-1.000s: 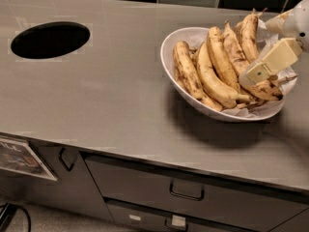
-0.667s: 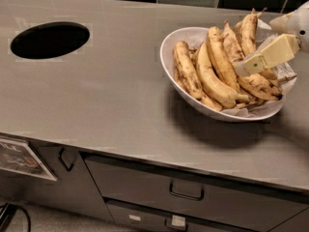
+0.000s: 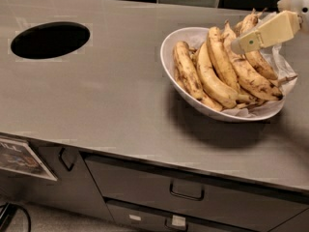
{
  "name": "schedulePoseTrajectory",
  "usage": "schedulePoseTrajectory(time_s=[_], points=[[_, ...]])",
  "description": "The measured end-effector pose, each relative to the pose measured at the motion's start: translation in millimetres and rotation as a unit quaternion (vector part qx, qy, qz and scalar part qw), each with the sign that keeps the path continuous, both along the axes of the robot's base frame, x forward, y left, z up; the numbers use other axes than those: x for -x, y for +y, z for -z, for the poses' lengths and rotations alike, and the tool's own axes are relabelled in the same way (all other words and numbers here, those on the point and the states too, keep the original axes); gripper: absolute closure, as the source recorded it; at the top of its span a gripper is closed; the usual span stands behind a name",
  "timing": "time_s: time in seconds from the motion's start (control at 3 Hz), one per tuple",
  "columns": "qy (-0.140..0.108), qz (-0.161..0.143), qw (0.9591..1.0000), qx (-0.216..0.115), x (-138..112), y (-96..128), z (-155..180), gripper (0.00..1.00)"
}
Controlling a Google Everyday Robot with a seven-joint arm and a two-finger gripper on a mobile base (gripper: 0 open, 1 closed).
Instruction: Pick banana from white bowl
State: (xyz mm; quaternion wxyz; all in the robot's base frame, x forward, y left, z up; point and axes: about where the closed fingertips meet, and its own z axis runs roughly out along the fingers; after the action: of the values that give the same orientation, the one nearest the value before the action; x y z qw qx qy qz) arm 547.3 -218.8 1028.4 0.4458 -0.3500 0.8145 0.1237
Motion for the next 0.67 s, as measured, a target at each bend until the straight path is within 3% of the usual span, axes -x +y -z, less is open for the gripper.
schedulePoseTrajectory(time_s=[0.67], points=[[0.024, 0.038, 0.9986, 0.028, -9.8, 2.5, 5.8, 0.26]])
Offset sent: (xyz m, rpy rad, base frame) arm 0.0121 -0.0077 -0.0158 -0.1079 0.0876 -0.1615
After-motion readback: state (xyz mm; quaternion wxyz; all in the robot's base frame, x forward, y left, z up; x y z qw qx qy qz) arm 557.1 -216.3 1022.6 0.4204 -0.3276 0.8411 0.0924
